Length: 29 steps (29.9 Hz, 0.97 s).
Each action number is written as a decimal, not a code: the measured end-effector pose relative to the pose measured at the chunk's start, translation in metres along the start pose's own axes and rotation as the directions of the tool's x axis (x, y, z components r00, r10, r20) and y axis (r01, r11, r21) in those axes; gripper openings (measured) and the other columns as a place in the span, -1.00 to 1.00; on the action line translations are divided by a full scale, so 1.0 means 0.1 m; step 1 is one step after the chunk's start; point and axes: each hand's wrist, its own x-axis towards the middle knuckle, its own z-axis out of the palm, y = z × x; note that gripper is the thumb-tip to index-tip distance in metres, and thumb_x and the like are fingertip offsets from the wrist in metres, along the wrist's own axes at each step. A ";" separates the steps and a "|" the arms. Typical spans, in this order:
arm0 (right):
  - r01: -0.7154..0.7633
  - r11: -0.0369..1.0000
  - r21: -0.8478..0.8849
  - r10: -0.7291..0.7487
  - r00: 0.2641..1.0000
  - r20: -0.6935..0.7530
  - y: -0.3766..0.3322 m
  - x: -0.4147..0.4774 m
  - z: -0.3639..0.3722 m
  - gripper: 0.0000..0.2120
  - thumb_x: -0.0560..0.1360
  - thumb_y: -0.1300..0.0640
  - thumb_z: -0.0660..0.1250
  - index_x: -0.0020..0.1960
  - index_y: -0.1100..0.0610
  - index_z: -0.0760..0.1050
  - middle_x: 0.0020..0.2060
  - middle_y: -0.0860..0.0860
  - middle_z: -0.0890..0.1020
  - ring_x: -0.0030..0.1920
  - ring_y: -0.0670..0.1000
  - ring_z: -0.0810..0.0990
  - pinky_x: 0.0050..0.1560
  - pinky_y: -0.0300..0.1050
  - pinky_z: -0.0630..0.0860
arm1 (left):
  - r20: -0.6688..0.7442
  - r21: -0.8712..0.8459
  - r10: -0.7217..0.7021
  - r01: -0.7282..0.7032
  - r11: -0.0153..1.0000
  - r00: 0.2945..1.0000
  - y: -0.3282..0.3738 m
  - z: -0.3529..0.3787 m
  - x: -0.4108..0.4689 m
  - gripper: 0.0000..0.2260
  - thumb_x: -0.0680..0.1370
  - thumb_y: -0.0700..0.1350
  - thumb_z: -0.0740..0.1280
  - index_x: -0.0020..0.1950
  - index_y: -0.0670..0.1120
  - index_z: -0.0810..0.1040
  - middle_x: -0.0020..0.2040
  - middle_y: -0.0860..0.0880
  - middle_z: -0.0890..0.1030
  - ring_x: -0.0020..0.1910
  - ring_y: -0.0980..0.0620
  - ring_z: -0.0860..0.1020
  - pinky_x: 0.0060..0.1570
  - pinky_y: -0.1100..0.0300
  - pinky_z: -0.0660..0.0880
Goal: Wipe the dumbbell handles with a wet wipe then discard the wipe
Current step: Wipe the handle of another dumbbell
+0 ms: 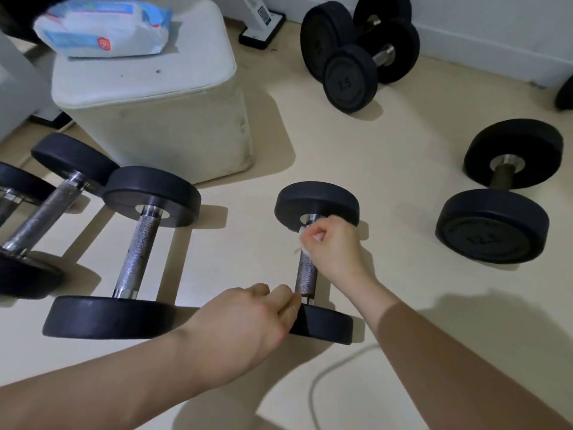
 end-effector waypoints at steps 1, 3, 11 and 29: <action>0.003 1.000 -0.003 -0.003 0.999 -0.037 -0.02 0.03 0.02 -0.82 0.44 0.24 0.31 -0.33 0.23 0.57 -0.42 -0.06 0.41 -0.45 -0.13 0.37 -0.32 -0.28 0.29 | -0.001 -0.018 -0.001 0.001 1.000 1.000 -0.03 0.01 -0.01 -0.52 0.17 -0.07 0.59 0.04 -0.12 0.62 -0.25 -0.01 0.52 -0.50 -0.01 0.44 -0.62 0.21 0.40; 0.036 0.999 -0.037 -0.032 0.994 0.101 -0.03 -0.10 0.04 -0.84 0.44 0.22 0.34 -0.30 0.19 0.60 -0.46 -0.13 0.41 -0.46 -0.16 0.39 -0.40 -0.35 0.28 | 0.008 -0.053 -0.012 0.013 0.998 1.000 -0.11 0.03 -0.05 -0.60 0.21 -0.04 0.57 0.00 -0.09 0.61 -0.26 0.01 0.52 -0.50 -0.01 0.44 -0.58 0.18 0.43; 0.119 0.992 -0.038 -0.115 0.990 0.080 -0.12 0.02 0.20 -0.86 0.46 0.24 0.35 -0.25 0.23 0.60 -0.25 -0.04 0.41 -0.37 -0.15 0.42 -0.38 -0.50 0.29 | 0.040 -0.102 -0.125 0.128 0.986 0.991 -0.25 0.11 -0.29 -0.52 0.17 -0.09 0.59 0.05 -0.12 0.61 -0.26 0.00 0.54 -0.50 0.00 0.49 -0.57 0.18 0.45; 0.093 0.984 0.149 -0.076 0.991 -0.113 -0.14 0.09 0.38 -0.87 0.43 0.30 0.35 -0.26 0.17 0.59 -0.27 -0.03 0.49 -0.31 -0.12 0.50 -0.28 -0.33 0.36 | 0.220 -0.160 -0.264 0.302 0.940 0.939 -0.52 -0.03 -0.37 -0.80 0.45 0.06 0.35 -0.02 0.01 0.46 -0.10 0.06 0.52 -0.16 -0.02 0.55 -0.30 0.14 0.40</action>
